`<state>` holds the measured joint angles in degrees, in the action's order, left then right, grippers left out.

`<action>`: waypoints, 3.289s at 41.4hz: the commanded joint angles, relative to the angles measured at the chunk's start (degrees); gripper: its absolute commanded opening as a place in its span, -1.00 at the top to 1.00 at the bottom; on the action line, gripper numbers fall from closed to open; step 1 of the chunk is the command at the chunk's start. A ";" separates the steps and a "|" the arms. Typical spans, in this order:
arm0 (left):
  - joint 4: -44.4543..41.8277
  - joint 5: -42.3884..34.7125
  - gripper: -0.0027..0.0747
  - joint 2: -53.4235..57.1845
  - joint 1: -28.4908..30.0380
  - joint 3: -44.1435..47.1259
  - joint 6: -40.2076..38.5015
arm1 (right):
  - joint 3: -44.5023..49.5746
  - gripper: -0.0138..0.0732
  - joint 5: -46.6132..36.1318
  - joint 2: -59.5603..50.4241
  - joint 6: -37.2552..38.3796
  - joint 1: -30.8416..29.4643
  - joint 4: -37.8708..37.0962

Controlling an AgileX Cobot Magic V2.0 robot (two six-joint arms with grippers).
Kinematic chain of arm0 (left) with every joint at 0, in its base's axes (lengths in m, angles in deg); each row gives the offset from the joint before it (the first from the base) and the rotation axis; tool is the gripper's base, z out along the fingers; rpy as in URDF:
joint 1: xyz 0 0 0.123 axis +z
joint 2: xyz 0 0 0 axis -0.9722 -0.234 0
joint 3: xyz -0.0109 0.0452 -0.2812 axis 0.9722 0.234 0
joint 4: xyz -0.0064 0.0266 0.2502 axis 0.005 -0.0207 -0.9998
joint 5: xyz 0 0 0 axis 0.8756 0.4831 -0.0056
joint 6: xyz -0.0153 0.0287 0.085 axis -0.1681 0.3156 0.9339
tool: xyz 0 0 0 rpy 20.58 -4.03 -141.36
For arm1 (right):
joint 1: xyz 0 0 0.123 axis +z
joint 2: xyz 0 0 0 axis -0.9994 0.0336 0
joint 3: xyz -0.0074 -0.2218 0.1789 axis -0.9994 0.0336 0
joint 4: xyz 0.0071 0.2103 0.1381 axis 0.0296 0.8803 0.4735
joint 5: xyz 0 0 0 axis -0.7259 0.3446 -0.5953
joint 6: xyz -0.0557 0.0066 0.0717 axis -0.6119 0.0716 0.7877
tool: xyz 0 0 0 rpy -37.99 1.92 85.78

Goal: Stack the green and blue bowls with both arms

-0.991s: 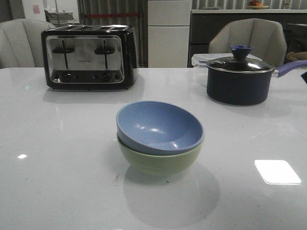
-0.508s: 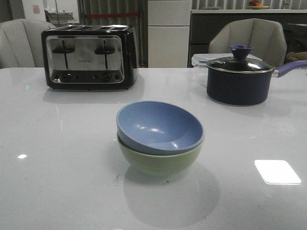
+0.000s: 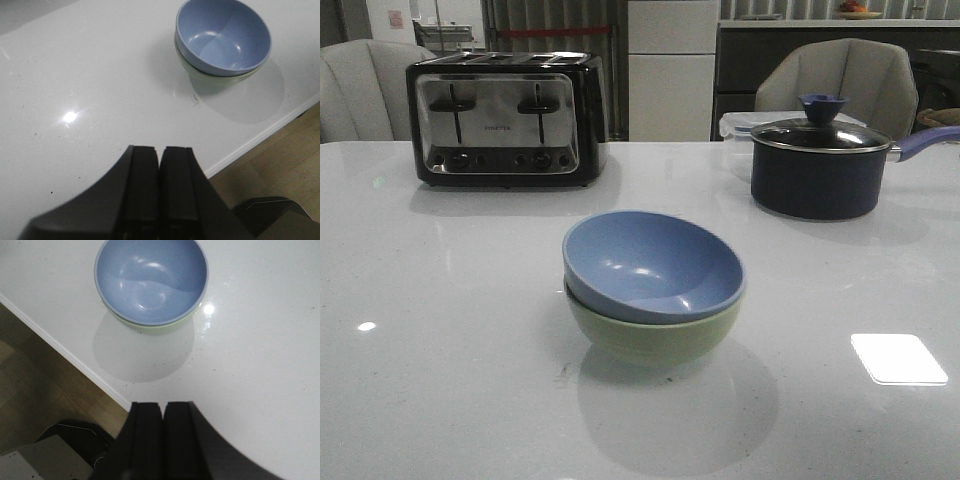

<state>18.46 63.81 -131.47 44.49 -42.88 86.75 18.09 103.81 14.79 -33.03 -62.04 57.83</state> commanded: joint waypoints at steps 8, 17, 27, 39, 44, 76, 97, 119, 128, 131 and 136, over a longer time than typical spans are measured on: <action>0.12 -9.71 0.69 10.79 10.46 4.31 0.97 | -1.54 0.51 -3.01 -0.42 -0.78 -0.05 0.56; 0.02 -30.47 0.69 26.95 23.01 20.73 0.97 | -1.54 0.51 -3.01 -0.42 -0.78 -0.05 0.56; 0.15 -41.89 0.69 39.90 30.26 35.11 0.97 | -1.54 0.51 -3.01 -0.42 -0.78 -0.05 0.56; 0.52 -47.97 0.69 44.52 30.41 41.23 0.97 | -1.54 0.51 -2.95 -0.42 -0.78 -0.05 0.56; 0.52 -46.82 0.69 44.52 28.87 41.11 0.97 | -1.54 0.51 -3.02 -0.42 -0.78 -0.05 0.56; 0.52 -46.82 0.69 44.52 28.32 41.11 0.97 | -1.54 0.51 -3.02 -0.42 -0.78 -0.05 0.56; 0.52 -46.82 0.69 44.43 28.32 41.11 0.97 | 13.10 0.51 -19.87 -20.30 -0.78 -13.41 0.40; 0.52 -46.82 0.69 44.43 28.32 41.11 0.97 | 37.71 0.51 -39.32 -47.53 -0.78 -21.89 1.02; 0.52 -46.82 0.69 44.43 28.32 41.11 0.97 | 37.71 0.51 -40.65 -47.54 -0.78 -21.89 1.02; 0.52 -46.82 0.69 44.43 28.32 41.11 0.97 | 37.71 0.51 -40.80 -47.54 -0.78 -21.89 1.02; 0.52 -46.82 0.69 44.43 28.32 41.11 0.97 | 37.71 0.51 -41.95 -47.54 -0.78 -21.89 1.02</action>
<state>18.53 22.10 -88.15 73.20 -2.00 87.62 55.93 68.04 -31.74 -33.03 -83.48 58.60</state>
